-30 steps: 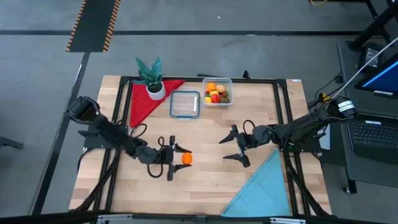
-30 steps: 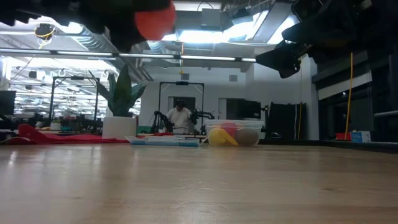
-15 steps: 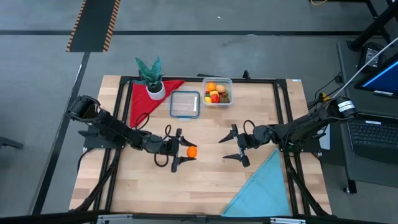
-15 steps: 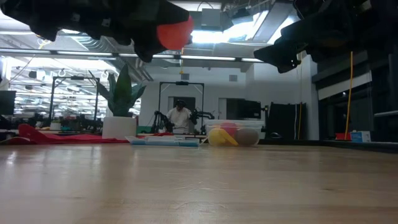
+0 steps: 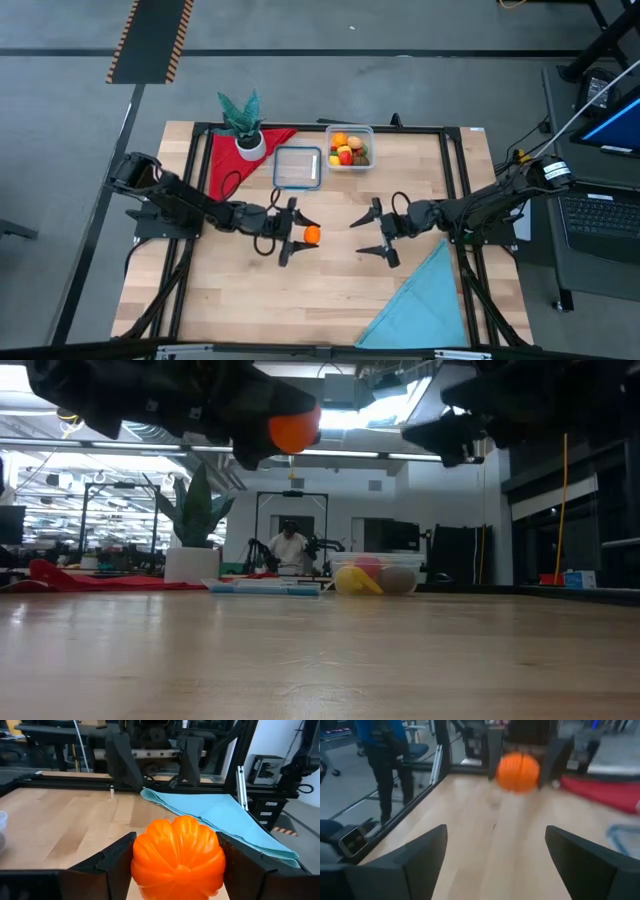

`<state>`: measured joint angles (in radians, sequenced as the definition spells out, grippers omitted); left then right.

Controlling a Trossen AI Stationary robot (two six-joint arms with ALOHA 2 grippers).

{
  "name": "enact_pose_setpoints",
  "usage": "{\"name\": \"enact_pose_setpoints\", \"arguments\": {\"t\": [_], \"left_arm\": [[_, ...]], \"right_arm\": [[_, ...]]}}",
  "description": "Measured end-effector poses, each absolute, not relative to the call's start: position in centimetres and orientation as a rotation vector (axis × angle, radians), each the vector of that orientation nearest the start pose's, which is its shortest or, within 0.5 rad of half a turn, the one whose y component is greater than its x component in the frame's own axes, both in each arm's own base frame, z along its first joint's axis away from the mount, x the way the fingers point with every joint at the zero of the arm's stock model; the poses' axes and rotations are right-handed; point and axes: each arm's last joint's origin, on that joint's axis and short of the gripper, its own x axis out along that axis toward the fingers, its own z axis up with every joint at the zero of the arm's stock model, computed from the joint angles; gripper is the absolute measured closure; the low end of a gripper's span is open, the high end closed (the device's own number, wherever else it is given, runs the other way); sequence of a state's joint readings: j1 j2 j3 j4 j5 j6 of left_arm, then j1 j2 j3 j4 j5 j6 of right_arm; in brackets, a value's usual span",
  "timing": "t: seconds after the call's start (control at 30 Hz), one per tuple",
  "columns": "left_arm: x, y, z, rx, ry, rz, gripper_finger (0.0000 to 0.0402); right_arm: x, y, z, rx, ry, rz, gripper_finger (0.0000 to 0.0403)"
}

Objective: Pick and placing Produce into tupperware
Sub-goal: Put the pumpkin into the transparent bin

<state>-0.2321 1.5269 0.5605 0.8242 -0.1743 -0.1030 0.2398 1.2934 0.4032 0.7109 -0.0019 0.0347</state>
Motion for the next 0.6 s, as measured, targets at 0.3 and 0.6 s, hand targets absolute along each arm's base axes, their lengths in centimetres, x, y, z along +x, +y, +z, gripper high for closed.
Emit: {"name": "enact_pose_setpoints", "arguments": {"t": [0.3,0.6], "left_arm": [[29.0,-3.9,18.6,-0.181,0.157,-0.137,0.0165],[29.1,-2.7,18.1,-0.261,0.214,-0.186,0.0165]], "right_arm": [[26.5,7.1,21.1,-0.341,0.192,0.173,0.0066],[31.7,8.4,21.9,-0.589,0.366,0.149,0.0066]]}}
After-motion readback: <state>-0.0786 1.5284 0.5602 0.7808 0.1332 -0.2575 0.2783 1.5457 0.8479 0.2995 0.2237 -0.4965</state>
